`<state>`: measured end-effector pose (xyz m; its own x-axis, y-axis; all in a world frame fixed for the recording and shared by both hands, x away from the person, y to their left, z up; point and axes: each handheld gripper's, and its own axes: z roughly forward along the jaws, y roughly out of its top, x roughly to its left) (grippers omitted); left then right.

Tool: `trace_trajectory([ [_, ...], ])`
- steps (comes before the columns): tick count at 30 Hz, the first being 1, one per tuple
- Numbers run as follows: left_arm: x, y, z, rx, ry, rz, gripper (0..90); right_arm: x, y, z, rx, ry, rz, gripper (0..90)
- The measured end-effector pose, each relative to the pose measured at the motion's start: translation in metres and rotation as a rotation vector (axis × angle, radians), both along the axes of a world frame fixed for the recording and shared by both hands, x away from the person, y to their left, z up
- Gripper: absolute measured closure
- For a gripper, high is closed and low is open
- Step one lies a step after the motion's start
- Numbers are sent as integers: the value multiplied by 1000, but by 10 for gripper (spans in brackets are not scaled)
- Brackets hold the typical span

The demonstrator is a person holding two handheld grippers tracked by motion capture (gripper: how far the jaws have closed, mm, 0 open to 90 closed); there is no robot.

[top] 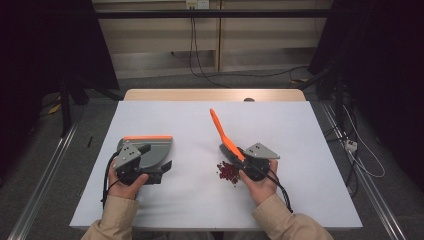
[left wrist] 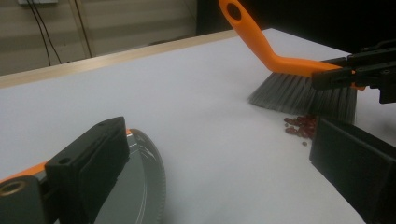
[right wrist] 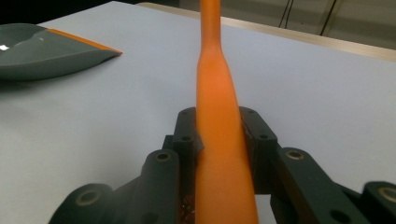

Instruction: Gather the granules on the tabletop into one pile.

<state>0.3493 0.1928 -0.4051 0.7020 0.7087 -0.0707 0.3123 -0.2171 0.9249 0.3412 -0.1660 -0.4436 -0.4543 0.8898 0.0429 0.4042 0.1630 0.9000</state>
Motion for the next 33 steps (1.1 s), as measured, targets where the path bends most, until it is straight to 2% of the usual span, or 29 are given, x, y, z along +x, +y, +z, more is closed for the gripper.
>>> trace_trajectory([
  [5, 0, 1, 0, 1, 1, 1, 45, -2, -3, 2, -1, -3, 9, 709],
  [9, 1, 2, 1, 0, -1, 1, 45, 1, -10, 7, 21, -10, 3, 709],
  [13, 1, 3, 1, -2, 2, 2, 45, 7, -23, 15, 42, -14, -15, 709],
  [16, 1, 2, 1, -3, 3, 2, 45, 13, -35, 16, 32, -9, -30, 709],
  [22, 1, 2, 0, -5, 12, 0, 45, 20, -53, 10, 14, 25, -65, 709],
  [25, 1, 1, 0, 1, 13, -8, 45, 20, -57, 4, 1, 50, -64, 708],
  [26, 1, 1, 0, -1, 14, -7, 45, 19, -58, 4, -3, 44, -59, 708],
  [30, 1, 0, 0, 4, 15, -11, 45, 20, -59, 8, -2, 78, -50, 691],
  [33, 1, 0, 0, 3, 16, -12, 45, 24, -58, 13, -13, 124, -40, 628],
])
